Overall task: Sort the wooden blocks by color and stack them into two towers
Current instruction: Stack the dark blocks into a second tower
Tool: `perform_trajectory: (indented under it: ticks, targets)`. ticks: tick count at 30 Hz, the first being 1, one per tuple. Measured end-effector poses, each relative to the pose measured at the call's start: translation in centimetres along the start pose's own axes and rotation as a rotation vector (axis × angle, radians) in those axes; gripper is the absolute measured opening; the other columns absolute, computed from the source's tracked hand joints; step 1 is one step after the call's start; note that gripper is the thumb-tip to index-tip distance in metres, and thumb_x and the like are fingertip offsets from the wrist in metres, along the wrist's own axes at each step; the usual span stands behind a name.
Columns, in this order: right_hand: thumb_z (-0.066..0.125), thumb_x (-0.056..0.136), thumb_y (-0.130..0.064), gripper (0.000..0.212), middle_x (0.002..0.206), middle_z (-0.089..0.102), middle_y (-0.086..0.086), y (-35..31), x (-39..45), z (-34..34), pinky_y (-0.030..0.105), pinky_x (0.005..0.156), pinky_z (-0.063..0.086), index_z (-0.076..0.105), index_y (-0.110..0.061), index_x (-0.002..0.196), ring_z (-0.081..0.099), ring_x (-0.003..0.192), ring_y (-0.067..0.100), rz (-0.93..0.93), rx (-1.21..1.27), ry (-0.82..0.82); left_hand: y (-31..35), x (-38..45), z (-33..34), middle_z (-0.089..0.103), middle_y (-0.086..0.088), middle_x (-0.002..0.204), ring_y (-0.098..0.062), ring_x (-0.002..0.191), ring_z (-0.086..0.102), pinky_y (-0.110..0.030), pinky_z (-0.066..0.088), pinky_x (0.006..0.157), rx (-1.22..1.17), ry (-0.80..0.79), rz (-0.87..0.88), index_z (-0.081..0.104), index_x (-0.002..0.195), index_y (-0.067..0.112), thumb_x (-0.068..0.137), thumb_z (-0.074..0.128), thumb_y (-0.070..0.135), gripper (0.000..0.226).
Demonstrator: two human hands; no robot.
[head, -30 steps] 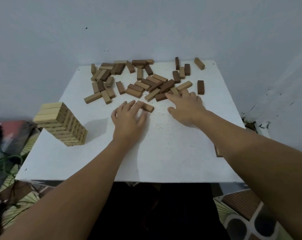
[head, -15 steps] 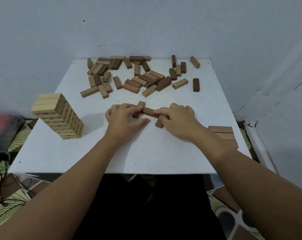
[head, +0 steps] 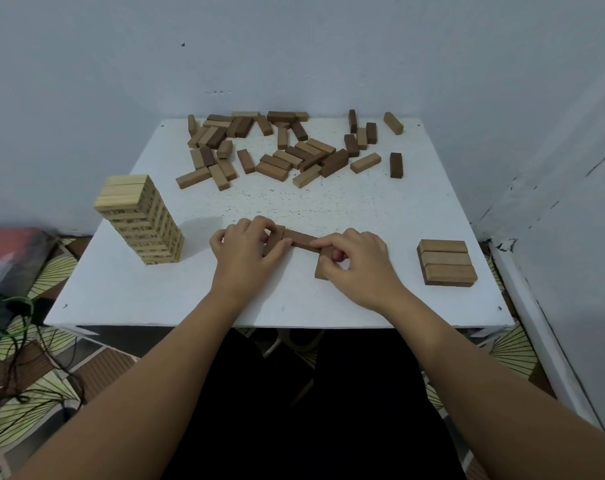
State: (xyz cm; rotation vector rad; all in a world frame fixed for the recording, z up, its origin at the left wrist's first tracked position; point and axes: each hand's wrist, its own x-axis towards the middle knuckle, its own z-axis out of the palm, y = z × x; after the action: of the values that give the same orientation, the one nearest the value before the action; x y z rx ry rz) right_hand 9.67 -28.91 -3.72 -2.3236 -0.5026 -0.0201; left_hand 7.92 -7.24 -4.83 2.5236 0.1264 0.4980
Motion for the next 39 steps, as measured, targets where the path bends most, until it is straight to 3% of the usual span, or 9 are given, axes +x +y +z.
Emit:
perform_trajectory:
  ticks: [5, 10, 14, 18, 22, 26, 30, 35, 39]
  targets:
    - [0.068, 0.089, -0.034, 0.019, 0.087, 0.056, -0.02, -0.2, -0.6, 0.0, 0.04, 0.11, 0.033, 0.073, -0.043, 0.105, 0.053, 0.096, 0.003, -0.072, 0.047, -0.01, 0.4, -0.3, -0.4, 0.062, 0.013, 0.076, -0.003, 0.084, 0.058, -0.036, 0.025, 0.099, -0.025, 0.007, 0.007, 0.061, 0.094, 0.032, 0.098, 0.062, 0.053, 0.021]
    - [0.065, 0.091, -0.037, 0.033, 0.098, 0.052, -0.017, -0.3, -0.3, 0.0, 0.042, 0.108, 0.037, 0.059, -0.04, 0.123, 0.052, 0.097, 0.007, 0.003, 0.023, 0.112, 1.0, -0.7, -0.4, 0.07, 0.018, 0.086, 0.0, 0.095, 0.061, -0.035, 0.023, 0.107, -0.085, -0.037, 0.071, 0.065, 0.1, 0.036, 0.099, 0.058, 0.034, 0.008]
    - [0.063, 0.095, -0.036, 0.029, 0.095, 0.055, -0.017, 0.2, -0.2, 0.6, 0.044, 0.11, 0.035, 0.061, -0.034, 0.125, 0.052, 0.092, 0.007, 0.06, -0.009, 0.196, 0.5, -0.6, -0.4, 0.065, 0.018, 0.087, 0.0, 0.094, 0.058, -0.036, 0.024, 0.106, -0.038, -0.037, 0.09, 0.068, 0.099, 0.037, 0.097, 0.062, 0.036, 0.006]
    - [0.059, 0.102, -0.038, 0.029, 0.099, 0.059, -0.009, 0.6, 0.0, 0.5, 0.041, 0.091, 0.048, 0.063, -0.025, 0.127, 0.053, 0.096, 0.015, 0.17, -0.011, 0.299, 0.3, -0.4, -0.2, 0.064, 0.018, 0.089, 0.0, 0.097, 0.057, -0.035, 0.022, 0.106, -0.014, -0.026, 0.107, 0.069, 0.095, 0.039, 0.097, 0.062, 0.039, 0.007]
    - [0.057, 0.102, -0.041, 0.028, 0.1, 0.066, -0.007, 0.7, 0.6, 0.5, 0.037, 0.085, 0.048, 0.068, -0.021, 0.119, 0.057, 0.099, 0.019, 0.244, -0.016, 0.307, 0.2, -0.5, -0.2, 0.067, 0.018, 0.093, -0.001, 0.099, 0.057, -0.034, 0.019, 0.109, -0.011, 0.002, 0.127, 0.07, 0.097, 0.039, 0.098, 0.063, 0.037, 0.007]
    - [0.054, 0.101, -0.054, 0.031, 0.097, 0.067, -0.007, 0.4, 0.7, 0.9, 0.041, 0.1, 0.038, 0.077, -0.033, 0.107, 0.052, 0.096, 0.019, 0.178, -0.118, 0.243, -0.1, -0.8, 0.0, 0.072, 0.019, 0.098, -0.006, 0.104, 0.058, -0.033, 0.016, 0.109, 0.041, 0.018, 0.24, 0.077, 0.104, 0.034, 0.099, 0.066, 0.039, 0.014]
    - [0.054, 0.102, -0.046, 0.028, 0.09, 0.062, -0.007, 0.0, 0.2, 0.8, 0.04, 0.112, 0.028, 0.077, -0.032, 0.104, 0.054, 0.095, 0.019, 0.106, -0.125, 0.191, -0.3, -0.8, 0.2, 0.073, 0.019, 0.101, -0.008, 0.108, 0.058, -0.033, 0.016, 0.109, 0.043, 0.018, 0.266, 0.079, 0.108, 0.033, 0.098, 0.069, 0.04, 0.016]
    - [0.052, 0.101, -0.048, 0.034, 0.091, 0.056, -0.017, 0.0, 0.2, 0.5, 0.04, 0.121, 0.017, 0.066, -0.044, 0.131, 0.051, 0.103, 0.015, 0.129, -0.12, 0.129, 0.1, -0.7, 0.1, 0.069, 0.023, 0.105, 0.001, 0.112, 0.049, -0.029, 0.015, 0.108, -0.015, -0.012, 0.188, 0.076, 0.11, 0.038, 0.086, 0.068, 0.054, 0.03]
    - [0.055, 0.099, -0.043, 0.046, 0.098, 0.052, -0.02, 0.4, 0.4, 0.4, 0.04, 0.124, 0.011, 0.055, -0.044, 0.144, 0.049, 0.109, 0.013, 0.141, -0.149, 0.054, -0.1, -0.6, 0.1, 0.069, 0.025, 0.108, 0.002, 0.115, 0.045, -0.03, 0.016, 0.107, -0.031, -0.004, 0.153, 0.077, 0.111, 0.04, 0.081, 0.067, 0.059, 0.037]
